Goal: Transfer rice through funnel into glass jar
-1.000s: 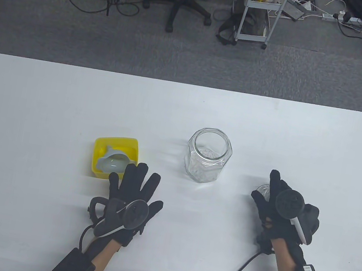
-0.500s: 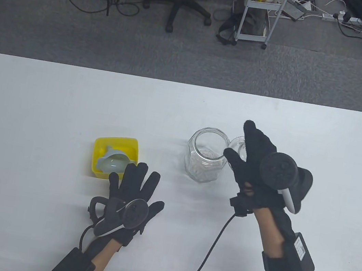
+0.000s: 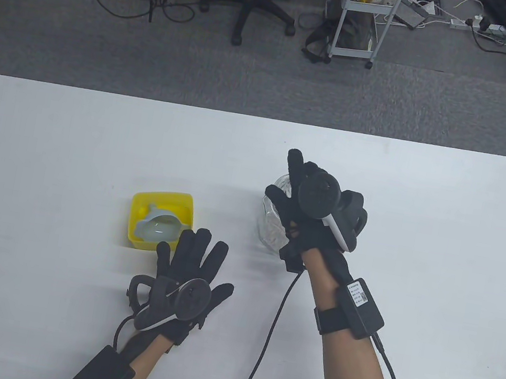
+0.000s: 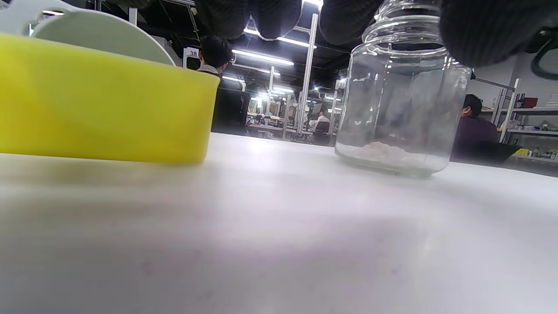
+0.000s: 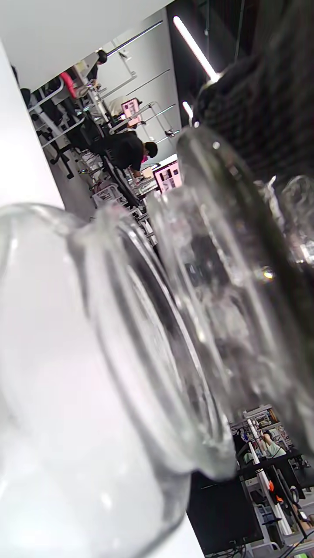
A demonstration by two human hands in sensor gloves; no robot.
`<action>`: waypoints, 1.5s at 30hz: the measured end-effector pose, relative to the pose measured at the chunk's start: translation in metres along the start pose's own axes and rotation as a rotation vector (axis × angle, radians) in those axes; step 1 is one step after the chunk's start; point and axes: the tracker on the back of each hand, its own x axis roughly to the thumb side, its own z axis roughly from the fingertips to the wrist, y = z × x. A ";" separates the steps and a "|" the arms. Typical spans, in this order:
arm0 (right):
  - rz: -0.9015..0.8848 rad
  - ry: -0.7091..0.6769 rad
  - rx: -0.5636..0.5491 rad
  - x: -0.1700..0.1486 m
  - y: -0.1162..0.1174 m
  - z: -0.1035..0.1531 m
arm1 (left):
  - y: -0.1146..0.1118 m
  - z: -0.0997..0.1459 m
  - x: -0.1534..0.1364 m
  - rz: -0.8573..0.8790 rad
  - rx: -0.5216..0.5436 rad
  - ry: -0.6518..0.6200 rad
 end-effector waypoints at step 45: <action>0.060 0.115 0.086 -0.159 -0.011 0.118 | 0.002 0.001 -0.002 0.005 0.027 -0.015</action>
